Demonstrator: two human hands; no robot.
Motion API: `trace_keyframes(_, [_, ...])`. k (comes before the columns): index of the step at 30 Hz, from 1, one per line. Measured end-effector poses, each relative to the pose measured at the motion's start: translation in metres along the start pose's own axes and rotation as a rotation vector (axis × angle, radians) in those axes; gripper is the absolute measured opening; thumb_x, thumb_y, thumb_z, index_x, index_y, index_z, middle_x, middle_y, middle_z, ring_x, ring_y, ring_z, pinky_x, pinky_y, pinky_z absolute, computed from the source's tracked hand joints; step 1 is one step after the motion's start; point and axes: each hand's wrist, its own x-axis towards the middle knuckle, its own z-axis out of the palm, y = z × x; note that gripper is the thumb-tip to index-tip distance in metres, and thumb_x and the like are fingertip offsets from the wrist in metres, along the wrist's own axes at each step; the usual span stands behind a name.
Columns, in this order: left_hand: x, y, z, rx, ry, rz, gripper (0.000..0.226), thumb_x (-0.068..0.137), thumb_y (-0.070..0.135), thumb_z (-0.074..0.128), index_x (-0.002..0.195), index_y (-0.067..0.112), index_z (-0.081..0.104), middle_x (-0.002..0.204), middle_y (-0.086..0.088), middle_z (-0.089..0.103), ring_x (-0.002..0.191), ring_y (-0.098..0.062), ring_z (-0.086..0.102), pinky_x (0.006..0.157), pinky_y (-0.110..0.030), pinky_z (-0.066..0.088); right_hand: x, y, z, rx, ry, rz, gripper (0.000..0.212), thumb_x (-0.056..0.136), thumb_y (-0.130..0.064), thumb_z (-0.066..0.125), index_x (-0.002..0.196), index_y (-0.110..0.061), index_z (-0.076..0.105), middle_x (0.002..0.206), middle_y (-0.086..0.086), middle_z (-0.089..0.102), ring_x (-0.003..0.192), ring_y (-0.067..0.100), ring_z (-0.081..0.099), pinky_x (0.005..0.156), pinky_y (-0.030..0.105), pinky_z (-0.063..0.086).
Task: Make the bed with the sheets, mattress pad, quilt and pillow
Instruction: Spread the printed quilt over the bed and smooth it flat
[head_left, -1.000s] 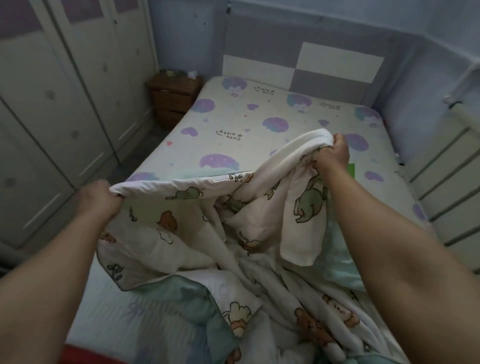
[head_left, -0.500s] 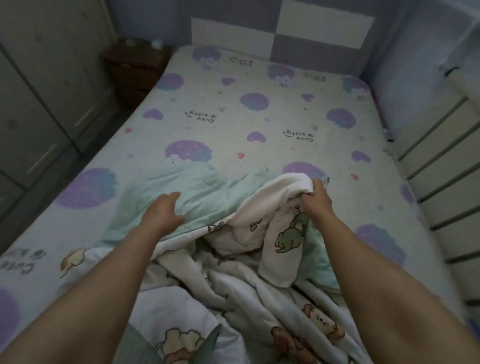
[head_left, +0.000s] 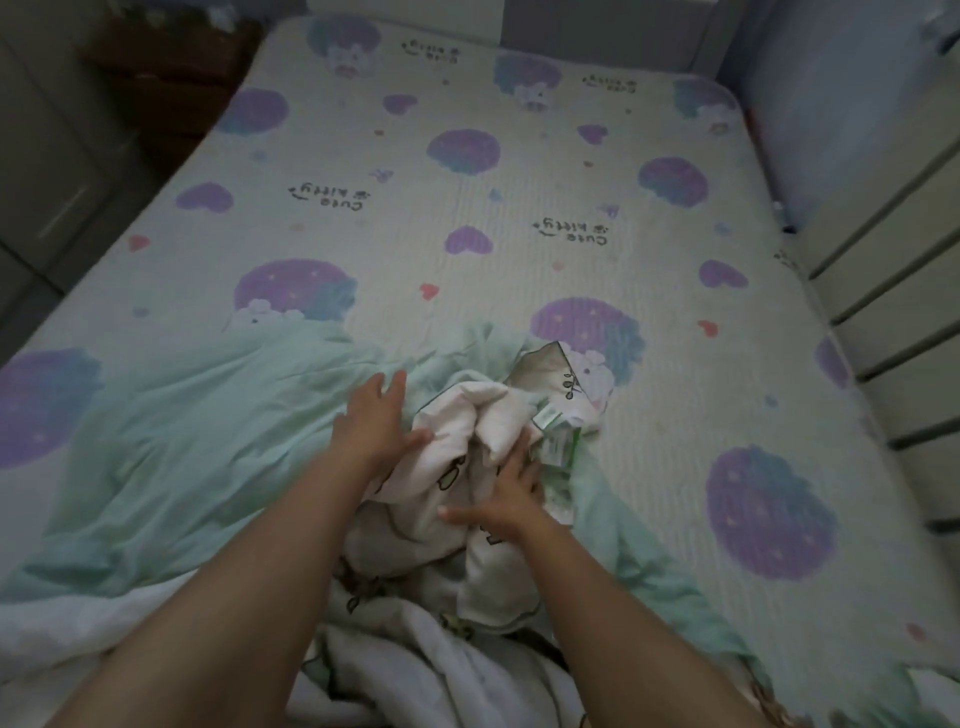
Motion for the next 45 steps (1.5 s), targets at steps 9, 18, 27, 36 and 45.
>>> trace_keyframes(9, [0.065, -0.046, 0.029, -0.055, -0.093, -0.099, 0.12, 0.062, 0.078, 0.059, 0.146, 0.038, -0.016, 0.149, -0.011, -0.037, 0.138, -0.045, -0.024, 0.116, -0.051, -0.006, 0.082, 0.022, 0.069, -0.094, 0.046, 0.228, 0.16, 0.029, -0.087, 0.066, 0.144, -0.029, -0.03, 0.146, 0.017, -0.042, 0.137, 0.04, -0.032, 0.107, 0.071, 0.002])
trace_keyframes(18, [0.102, -0.114, 0.091, -0.068, -0.179, -0.057, 0.122, 0.07, 0.049, 0.074, 0.145, 0.036, -0.022, 0.151, -0.022, 0.017, 0.137, -0.037, 0.03, 0.111, -0.041, 0.031, 0.127, 0.027, 0.107, -0.427, 0.374, 0.292, 0.075, 0.079, -0.052, 0.062, 0.137, -0.021, 0.026, 0.128, 0.016, 0.026, 0.118, 0.035, 0.029, 0.089, 0.051, 0.044])
trace_keyframes(27, [0.086, -0.121, 0.039, -0.345, 0.304, -0.039, 0.041, 0.089, 0.034, 0.045, 0.112, 0.006, 0.064, 0.113, -0.024, 0.064, 0.105, -0.039, 0.06, 0.084, -0.041, 0.045, 0.117, 0.023, 0.052, -0.228, 0.539, -0.024, 0.02, 0.085, -0.023, 0.056, 0.099, -0.011, 0.063, 0.098, 0.016, 0.067, 0.092, 0.036, 0.064, 0.076, 0.04, 0.053])
trace_keyframes(36, [0.062, -0.099, -0.097, -0.282, 0.698, -0.037, 0.051, 0.077, 0.033, 0.033, 0.105, 0.0, 0.059, 0.108, -0.035, 0.058, 0.1, -0.051, 0.054, 0.081, -0.048, 0.042, 0.075, 0.037, -0.095, -0.235, 0.971, 0.084, 0.026, 0.089, -0.024, 0.055, 0.109, -0.007, 0.059, 0.102, 0.02, 0.066, 0.092, 0.039, 0.064, 0.075, 0.04, 0.05])
trace_keyframes(45, [0.06, -0.038, -0.092, -0.316, 0.789, -0.045, 0.025, 0.095, 0.019, 0.043, 0.102, 0.001, 0.058, 0.103, -0.033, 0.059, 0.095, -0.047, 0.055, 0.078, -0.046, 0.041, 0.047, 0.052, -0.178, -0.297, 1.157, 0.181, 0.029, 0.09, -0.028, 0.055, 0.11, -0.008, 0.058, 0.113, 0.02, 0.06, 0.104, 0.038, 0.059, 0.084, 0.044, 0.049])
